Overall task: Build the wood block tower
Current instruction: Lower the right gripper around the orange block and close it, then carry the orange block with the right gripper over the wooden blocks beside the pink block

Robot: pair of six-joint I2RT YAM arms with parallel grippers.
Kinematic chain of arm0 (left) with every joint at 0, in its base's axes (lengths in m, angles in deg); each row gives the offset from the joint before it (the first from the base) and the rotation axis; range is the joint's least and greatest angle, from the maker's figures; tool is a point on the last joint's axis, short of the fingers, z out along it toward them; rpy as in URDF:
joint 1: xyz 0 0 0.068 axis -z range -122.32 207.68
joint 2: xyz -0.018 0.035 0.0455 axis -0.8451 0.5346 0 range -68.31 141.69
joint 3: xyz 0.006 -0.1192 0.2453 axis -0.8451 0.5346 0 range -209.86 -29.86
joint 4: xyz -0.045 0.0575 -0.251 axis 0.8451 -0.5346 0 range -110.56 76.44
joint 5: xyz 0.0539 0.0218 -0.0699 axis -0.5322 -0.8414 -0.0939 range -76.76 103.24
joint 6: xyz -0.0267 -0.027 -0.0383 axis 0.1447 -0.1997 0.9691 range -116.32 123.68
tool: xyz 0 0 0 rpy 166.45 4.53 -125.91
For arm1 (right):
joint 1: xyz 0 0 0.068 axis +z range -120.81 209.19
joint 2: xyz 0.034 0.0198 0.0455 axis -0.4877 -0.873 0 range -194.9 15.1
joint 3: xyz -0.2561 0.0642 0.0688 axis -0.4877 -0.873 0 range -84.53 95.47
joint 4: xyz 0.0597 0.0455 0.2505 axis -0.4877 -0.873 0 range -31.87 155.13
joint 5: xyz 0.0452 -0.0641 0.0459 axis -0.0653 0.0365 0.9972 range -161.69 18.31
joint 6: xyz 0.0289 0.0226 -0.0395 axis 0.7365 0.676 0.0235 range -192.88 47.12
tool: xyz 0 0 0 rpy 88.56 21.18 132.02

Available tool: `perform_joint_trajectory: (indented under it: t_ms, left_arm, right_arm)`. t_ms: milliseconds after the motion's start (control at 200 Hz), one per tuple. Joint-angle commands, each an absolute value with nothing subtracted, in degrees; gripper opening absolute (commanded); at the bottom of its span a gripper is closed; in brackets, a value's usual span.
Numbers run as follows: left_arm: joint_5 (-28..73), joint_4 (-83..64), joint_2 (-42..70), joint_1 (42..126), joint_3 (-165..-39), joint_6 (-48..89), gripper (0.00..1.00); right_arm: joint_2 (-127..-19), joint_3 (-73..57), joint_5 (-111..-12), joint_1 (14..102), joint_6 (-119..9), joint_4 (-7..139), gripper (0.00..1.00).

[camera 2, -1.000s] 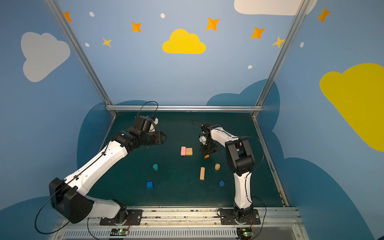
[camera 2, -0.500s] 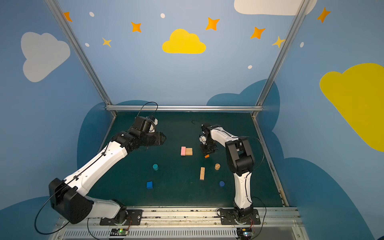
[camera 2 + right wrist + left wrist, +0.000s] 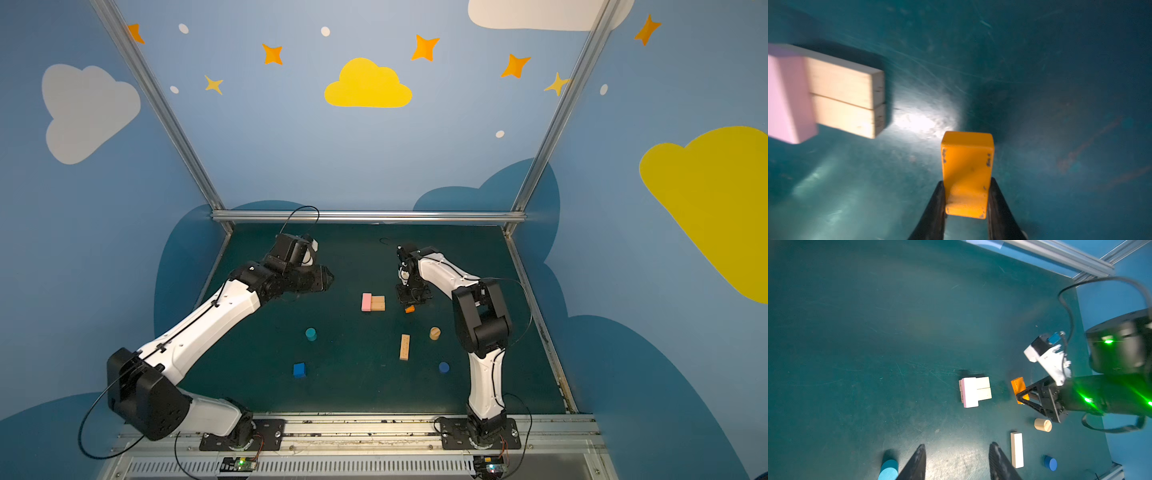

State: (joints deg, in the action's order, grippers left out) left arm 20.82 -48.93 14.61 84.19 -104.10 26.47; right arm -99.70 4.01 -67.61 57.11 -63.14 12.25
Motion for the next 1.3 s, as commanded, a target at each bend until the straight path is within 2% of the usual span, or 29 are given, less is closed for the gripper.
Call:
perform_joint_trajectory:
  t_ms: [0, 691, 1292]
  left_arm:
    - [22.0, -48.7, 15.5, 84.0, -104.1, 26.8, 0.49]
    - [22.1, -48.4, 15.6, 84.0, -103.2, 26.7, 0.49]
    - [22.3, -48.4, 15.1, 83.7, -103.0, 26.7, 0.49]
  right_arm:
    - [-97.6, 6.2, -67.4, 58.6, -59.0, 11.6, 0.0]
    - [-106.0, 17.2, -66.5, 64.6, -50.2, 11.1, 0.0]
    - [-110.0, 19.3, -65.8, 65.6, -47.6, 11.8, 0.01]
